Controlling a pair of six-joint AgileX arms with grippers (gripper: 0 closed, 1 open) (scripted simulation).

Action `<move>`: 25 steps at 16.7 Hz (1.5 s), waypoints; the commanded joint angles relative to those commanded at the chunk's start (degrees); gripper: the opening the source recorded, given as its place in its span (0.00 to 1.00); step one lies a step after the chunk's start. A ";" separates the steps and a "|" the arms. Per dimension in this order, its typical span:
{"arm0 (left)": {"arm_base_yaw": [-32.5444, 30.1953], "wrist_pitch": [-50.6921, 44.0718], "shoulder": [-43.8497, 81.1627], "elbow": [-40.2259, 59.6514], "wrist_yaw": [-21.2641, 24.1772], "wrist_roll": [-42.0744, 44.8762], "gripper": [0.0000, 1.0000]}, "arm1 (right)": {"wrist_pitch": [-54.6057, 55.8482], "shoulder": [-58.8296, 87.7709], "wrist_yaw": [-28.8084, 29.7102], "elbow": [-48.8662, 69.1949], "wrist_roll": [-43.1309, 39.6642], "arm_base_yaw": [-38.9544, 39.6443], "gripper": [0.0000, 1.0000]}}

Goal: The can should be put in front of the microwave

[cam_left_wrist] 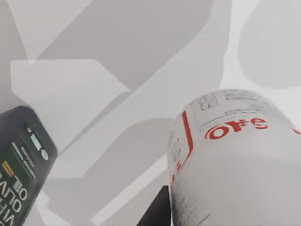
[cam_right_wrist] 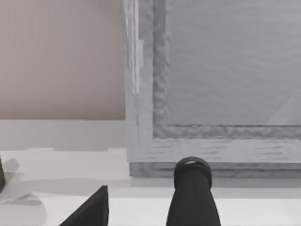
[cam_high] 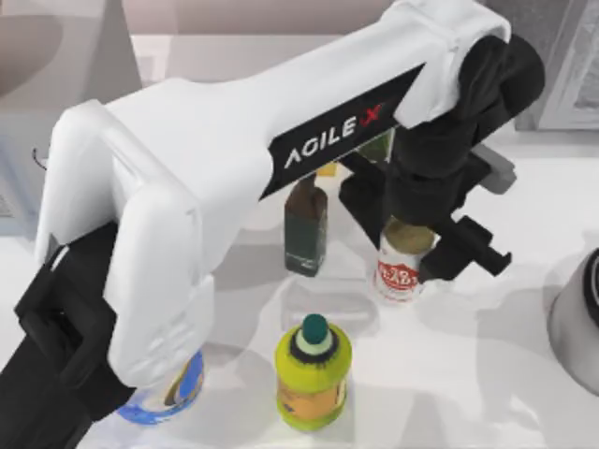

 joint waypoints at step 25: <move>42.61 17.43 -60.25 -70.72 0.46 4.56 0.00 | 0.00 0.00 0.00 0.00 0.00 0.00 1.00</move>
